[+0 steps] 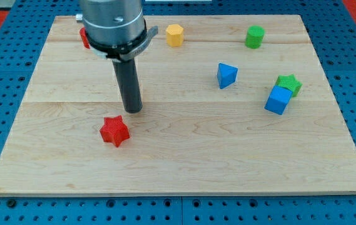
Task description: Push the yellow heart towards the center left
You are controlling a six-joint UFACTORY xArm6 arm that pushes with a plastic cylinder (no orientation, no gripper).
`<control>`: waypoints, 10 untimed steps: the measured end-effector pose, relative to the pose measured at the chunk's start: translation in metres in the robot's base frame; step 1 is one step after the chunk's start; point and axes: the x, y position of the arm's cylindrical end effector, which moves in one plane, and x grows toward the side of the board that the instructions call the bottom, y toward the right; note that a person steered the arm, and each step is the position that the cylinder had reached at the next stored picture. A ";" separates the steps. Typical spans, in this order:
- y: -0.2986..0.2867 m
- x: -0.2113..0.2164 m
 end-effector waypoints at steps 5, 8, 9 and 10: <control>0.046 -0.052; 0.015 -0.073; 0.001 -0.076; -0.032 -0.076</control>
